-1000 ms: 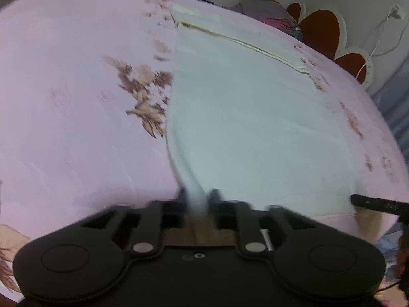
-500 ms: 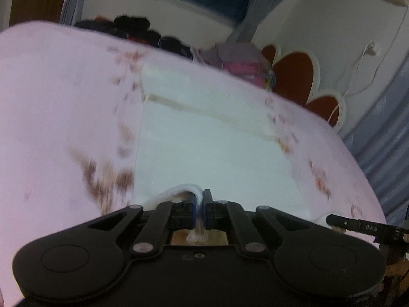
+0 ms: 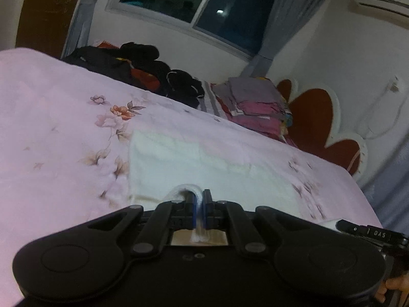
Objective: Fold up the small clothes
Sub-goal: 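Grasp the hem with both tools and fold it over toward the collar, then open both tools to release the folded hem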
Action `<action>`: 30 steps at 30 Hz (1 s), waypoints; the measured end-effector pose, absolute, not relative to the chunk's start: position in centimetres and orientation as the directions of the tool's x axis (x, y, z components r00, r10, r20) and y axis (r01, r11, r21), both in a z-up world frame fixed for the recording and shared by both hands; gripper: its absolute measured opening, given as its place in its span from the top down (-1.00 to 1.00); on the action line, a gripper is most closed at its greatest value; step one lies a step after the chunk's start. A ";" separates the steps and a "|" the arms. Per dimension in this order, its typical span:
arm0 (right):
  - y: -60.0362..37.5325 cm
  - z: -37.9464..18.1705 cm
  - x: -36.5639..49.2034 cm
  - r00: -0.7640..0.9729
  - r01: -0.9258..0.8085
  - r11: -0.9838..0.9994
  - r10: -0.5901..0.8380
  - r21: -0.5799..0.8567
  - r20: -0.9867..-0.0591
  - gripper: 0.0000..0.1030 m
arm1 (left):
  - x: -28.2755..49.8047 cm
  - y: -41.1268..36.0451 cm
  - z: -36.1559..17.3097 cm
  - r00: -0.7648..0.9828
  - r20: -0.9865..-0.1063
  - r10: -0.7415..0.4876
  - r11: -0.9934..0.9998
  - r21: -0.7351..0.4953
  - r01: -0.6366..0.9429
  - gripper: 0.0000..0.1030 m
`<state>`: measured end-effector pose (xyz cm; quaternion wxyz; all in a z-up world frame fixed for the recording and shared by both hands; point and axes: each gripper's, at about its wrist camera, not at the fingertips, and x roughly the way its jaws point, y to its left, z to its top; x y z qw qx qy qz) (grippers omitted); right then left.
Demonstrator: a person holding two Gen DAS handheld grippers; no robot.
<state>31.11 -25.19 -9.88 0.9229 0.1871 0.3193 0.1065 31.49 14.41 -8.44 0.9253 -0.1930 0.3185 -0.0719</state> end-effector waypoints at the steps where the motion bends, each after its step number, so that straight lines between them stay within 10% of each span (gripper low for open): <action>1: -25.1 -10.1 32.5 0.772 -0.076 0.906 0.318 0.416 -0.551 0.84 | 32.5 14.5 -8.7 0.785 -0.564 -0.255 0.913 -0.408 0.003 0.92; 17: -26.7 -16.2 47.5 0.695 0.060 0.849 0.342 0.526 -0.632 0.83 | 45.9 14.5 -12.7 0.723 -0.675 -0.148 0.916 -0.370 -0.157 0.90; 22: -26.2 -16.4 49.0 0.694 0.041 0.875 0.322 0.482 -0.644 0.80 | 47.5 14.5 -12.5 0.747 -0.661 -0.070 0.922 -0.329 -0.204 0.14; 24: -26.3 -16.4 49.2 0.702 0.041 0.879 0.313 0.476 -0.640 0.35 | 47.4 15.2 -12.0 0.764 -0.644 -0.038 0.914 -0.332 -0.235 -0.36; 25: -26.5 -16.2 49.2 0.719 0.049 0.886 0.289 0.460 -0.632 -0.47 | 47.2 15.4 -11.8 0.774 -0.632 -0.020 0.915 -0.323 -0.240 -0.40; 26: -26.6 -15.9 49.0 0.741 0.055 0.896 0.259 0.441 -0.619 -0.77 | 47.1 15.4 -11.6 0.779 -0.627 -0.012 0.924 -0.304 -0.231 -0.40; 30: -27.0 -15.4 48.7 0.770 0.015 0.921 0.238 0.389 -0.592 -0.82 | 47.1 15.2 -12.3 0.759 -0.649 -0.044 0.958 -0.243 -0.152 -0.35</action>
